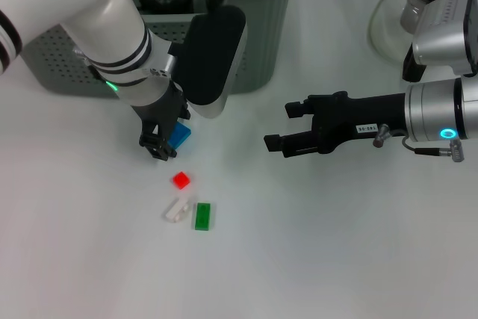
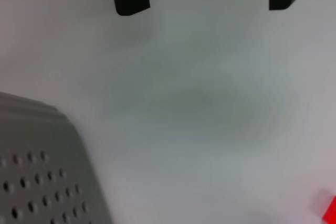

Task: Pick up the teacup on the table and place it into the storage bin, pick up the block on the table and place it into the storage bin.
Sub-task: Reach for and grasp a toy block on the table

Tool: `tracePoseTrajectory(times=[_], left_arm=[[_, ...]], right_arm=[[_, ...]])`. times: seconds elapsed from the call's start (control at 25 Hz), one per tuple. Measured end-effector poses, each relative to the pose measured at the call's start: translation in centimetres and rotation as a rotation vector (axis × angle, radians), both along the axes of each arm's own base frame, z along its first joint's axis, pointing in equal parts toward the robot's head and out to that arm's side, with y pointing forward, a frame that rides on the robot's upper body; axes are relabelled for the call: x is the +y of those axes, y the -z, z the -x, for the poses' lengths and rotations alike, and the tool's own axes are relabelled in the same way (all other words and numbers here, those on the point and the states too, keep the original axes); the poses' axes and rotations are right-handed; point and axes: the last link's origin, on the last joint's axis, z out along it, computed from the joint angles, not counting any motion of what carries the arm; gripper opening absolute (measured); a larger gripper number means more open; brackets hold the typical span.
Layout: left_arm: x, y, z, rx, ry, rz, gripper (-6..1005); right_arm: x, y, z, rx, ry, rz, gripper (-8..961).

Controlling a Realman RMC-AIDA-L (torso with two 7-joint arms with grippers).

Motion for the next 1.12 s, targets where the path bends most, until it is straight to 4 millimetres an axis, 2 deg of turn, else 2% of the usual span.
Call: tracePoseTrajectory(times=[0.24,0.48,1.12], left_arm=[[-0.1,0.1,-0.1,0.021,-0.002,0.015,666],[0.1,0.0,-0.7,0.028,0.007,0.024,604],[0.2,0.5,-0.9,0.081,0.034,0.061,605]], right_arm=[[0.0,0.0,0.0,-0.002,0.002,-0.002,913],[0.1,0.0,0.0,-0.002,-0.001,-0.004,912],[0.0,0.0,-0.4,-0.007,0.01,-0.013,913]])
